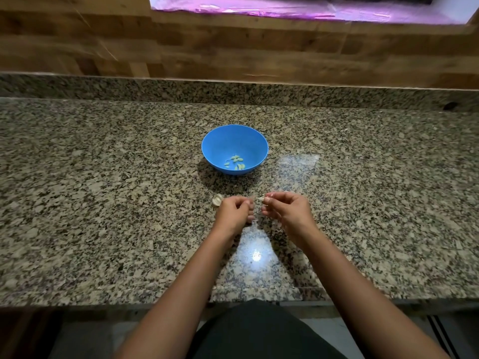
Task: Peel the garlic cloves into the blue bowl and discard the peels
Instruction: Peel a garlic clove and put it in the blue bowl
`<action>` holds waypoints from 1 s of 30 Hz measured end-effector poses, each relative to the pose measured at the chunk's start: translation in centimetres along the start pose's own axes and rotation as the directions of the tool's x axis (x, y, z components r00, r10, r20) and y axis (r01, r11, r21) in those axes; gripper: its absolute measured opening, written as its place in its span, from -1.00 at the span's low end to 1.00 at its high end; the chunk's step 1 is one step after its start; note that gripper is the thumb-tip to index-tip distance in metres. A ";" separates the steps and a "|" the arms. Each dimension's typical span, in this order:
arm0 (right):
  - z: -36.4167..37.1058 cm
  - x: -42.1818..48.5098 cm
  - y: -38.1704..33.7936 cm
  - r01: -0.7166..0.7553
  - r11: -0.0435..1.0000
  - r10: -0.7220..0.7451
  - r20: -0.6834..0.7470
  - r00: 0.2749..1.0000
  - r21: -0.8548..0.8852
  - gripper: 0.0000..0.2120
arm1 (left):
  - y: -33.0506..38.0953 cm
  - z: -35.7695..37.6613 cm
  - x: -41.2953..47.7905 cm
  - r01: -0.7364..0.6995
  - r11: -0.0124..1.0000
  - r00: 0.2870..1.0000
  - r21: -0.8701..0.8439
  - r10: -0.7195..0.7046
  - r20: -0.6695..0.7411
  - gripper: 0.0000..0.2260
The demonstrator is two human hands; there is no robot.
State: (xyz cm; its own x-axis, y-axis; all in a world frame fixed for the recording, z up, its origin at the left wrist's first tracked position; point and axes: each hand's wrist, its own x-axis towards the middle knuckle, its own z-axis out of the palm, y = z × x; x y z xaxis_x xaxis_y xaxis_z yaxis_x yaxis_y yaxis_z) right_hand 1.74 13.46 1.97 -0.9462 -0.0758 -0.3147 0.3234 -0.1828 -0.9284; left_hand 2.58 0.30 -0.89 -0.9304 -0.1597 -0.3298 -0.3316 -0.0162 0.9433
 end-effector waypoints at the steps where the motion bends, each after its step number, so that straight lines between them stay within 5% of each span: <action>1: 0.0 -0.1 0.1 0.021 0.999 -0.020 0.007 1.000 -0.039 -0.92 | 0.2 0.1 -0.2 0.003 0.999 1.000 -0.046 -0.002 0.015 -0.86; 11: 0.6 -0.4 1.6 0.204 0.953 -0.211 -0.009 0.977 -0.225 -0.93 | 1.3 0.6 -1.2 0.147 0.870 0.986 -0.470 -0.167 -0.002 -0.92; 23: 1.4 -0.2 0.4 -0.083 0.966 0.084 0.008 0.996 0.244 -0.83 | 1.5 1.4 -2.0 0.005 0.858 0.996 -0.513 -0.048 -0.069 -0.91; 27: 1.4 -0.2 0.2 -0.159 0.940 0.146 0.064 0.987 0.301 -0.84 | 1.4 1.5 -2.0 -0.035 0.921 0.994 -0.388 -0.008 -0.109 -0.90; 30: 1.5 -0.4 0.1 -0.209 0.917 0.191 0.088 0.978 0.340 -0.89 | 0.8 1.3 -1.7 -0.164 0.986 0.974 0.023 0.166 -0.156 -0.87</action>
State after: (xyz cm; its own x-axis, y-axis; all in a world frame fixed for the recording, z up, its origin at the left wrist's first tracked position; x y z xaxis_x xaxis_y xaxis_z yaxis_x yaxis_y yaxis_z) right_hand 2.20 12.06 2.35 -0.8623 -0.1956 -0.4671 0.4990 -0.4850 -0.7181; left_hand 3.68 1.86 0.40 -0.9368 -0.3118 -0.1589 -0.1778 0.0331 0.9835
